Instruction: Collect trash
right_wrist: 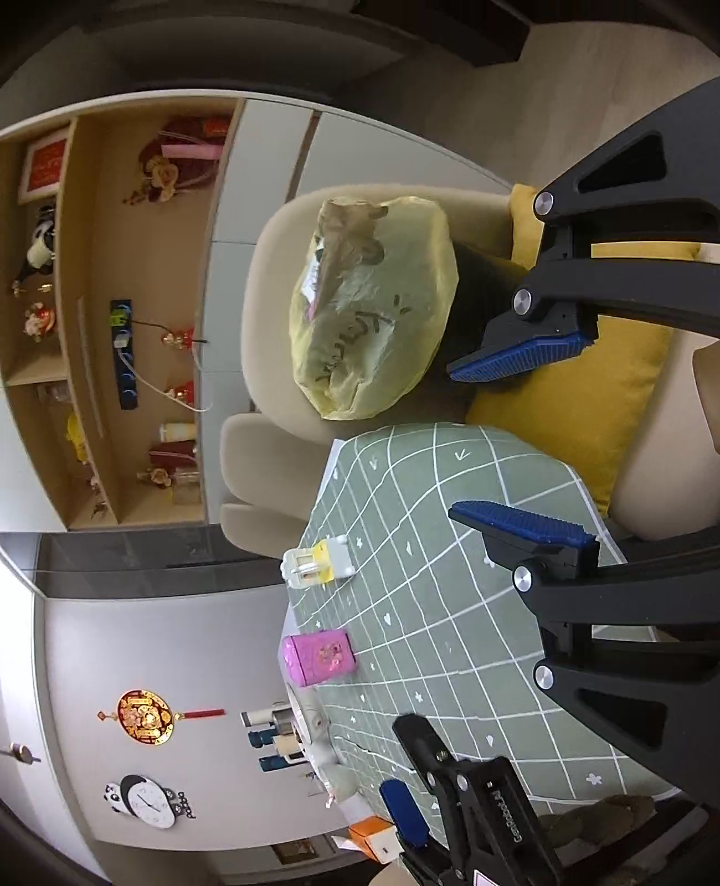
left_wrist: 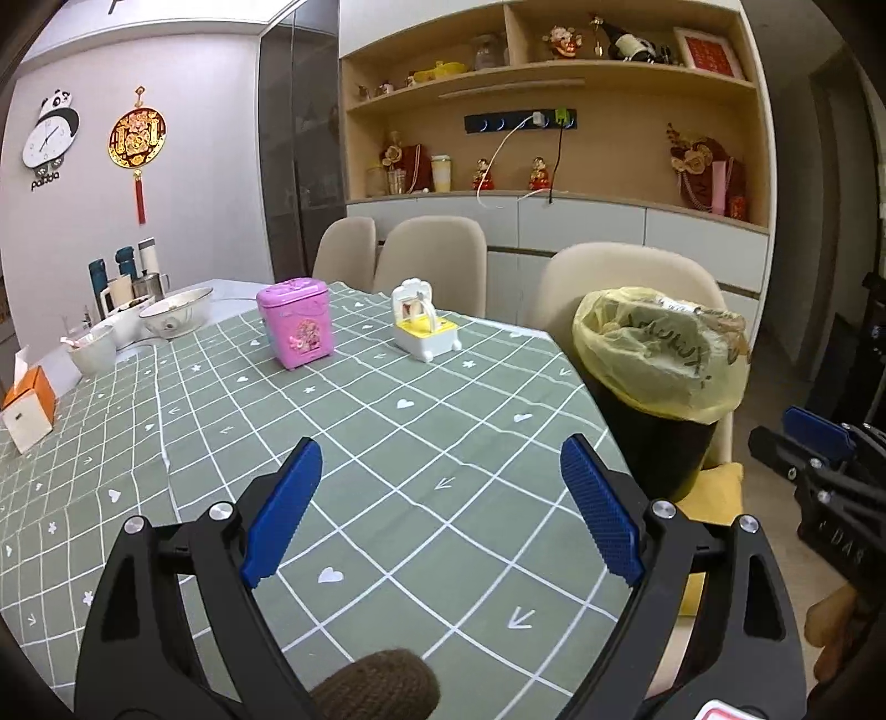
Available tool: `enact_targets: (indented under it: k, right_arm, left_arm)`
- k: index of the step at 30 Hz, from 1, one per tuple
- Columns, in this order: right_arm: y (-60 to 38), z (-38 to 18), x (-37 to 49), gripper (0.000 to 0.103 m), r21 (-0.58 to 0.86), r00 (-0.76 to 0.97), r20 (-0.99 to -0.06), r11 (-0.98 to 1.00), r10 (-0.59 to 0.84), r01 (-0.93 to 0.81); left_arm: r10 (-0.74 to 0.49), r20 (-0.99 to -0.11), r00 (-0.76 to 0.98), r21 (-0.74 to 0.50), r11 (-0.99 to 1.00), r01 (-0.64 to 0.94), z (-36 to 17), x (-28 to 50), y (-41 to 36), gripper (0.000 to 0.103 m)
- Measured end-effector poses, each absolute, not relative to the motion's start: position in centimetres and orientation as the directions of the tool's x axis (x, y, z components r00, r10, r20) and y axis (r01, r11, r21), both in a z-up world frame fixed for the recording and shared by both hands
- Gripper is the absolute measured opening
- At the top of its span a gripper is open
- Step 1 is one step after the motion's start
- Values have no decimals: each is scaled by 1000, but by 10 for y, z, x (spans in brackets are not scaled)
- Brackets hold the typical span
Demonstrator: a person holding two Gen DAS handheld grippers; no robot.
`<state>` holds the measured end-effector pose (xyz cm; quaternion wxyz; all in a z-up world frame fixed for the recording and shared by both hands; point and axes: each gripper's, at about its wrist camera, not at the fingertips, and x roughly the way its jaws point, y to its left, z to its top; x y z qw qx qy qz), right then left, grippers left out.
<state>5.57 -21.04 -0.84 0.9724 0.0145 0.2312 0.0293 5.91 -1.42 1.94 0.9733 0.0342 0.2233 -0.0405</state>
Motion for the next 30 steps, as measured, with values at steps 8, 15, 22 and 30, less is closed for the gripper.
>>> enact_targets:
  k: [8,15,22,30]
  right_arm:
    - [-208,-1,43,43,16,911,-412,1000,10,-4]
    - [-208,3,37,43,14,917,-398,1000,-1,7]
    - [-208,3,37,43,16,917,-400,1000,-1,8]
    - [-208,2,39,43,11,914,-405,1000,-2,7]
  left_arm:
    - [-96,-434,896,24,993,118,22,53,-16,84]
    - [-101,-428,898,13,993,118,23,53,-15,84]
    - [-103,-436,894,11,993,120,23,54,-15,84]
    - [-106,-444,890,11,992,124,22,54,-17,84]
